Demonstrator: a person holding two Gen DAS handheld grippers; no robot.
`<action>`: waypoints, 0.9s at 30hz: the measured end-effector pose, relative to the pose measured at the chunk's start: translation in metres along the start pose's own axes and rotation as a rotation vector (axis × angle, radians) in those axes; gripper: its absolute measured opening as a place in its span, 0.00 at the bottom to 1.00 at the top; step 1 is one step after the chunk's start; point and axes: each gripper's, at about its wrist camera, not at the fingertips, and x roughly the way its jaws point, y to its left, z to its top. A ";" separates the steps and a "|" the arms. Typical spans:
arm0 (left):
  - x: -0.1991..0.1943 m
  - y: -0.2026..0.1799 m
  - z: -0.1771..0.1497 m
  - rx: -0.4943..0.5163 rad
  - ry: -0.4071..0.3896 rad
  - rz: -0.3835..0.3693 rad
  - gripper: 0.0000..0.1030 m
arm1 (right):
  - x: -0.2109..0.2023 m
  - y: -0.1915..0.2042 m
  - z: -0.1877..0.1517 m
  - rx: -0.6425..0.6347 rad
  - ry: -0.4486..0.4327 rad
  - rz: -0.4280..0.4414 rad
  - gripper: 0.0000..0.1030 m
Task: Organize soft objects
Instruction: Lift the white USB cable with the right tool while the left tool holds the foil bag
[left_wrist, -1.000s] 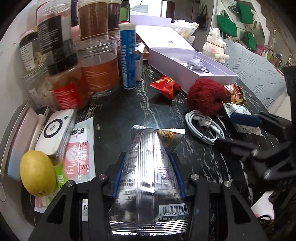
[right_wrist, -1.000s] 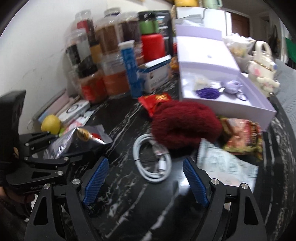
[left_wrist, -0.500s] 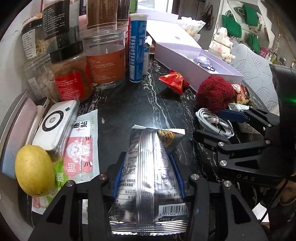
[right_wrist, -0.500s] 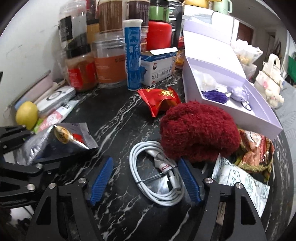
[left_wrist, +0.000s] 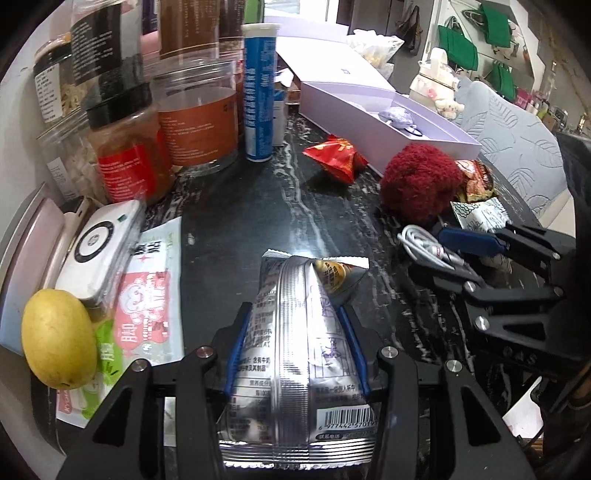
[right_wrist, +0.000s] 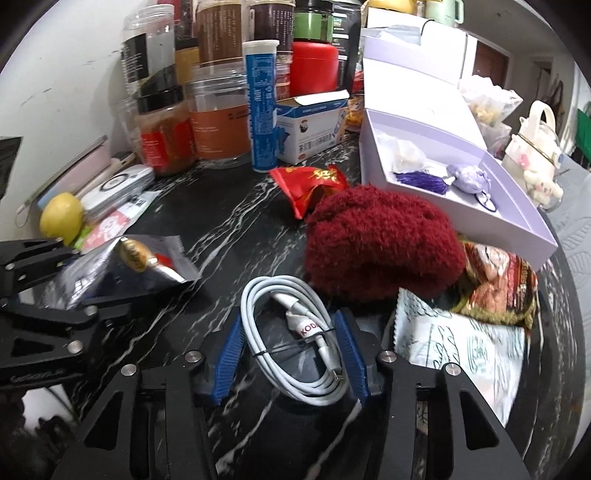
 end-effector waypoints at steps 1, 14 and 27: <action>0.000 -0.002 0.001 0.001 0.001 -0.006 0.44 | -0.004 -0.001 -0.002 0.004 0.002 0.009 0.46; 0.005 -0.031 0.003 0.062 0.012 -0.055 0.44 | -0.036 -0.010 -0.033 0.039 0.021 0.065 0.62; 0.005 -0.022 0.000 0.045 0.010 -0.024 0.44 | -0.022 -0.012 -0.027 0.176 -0.017 0.029 0.91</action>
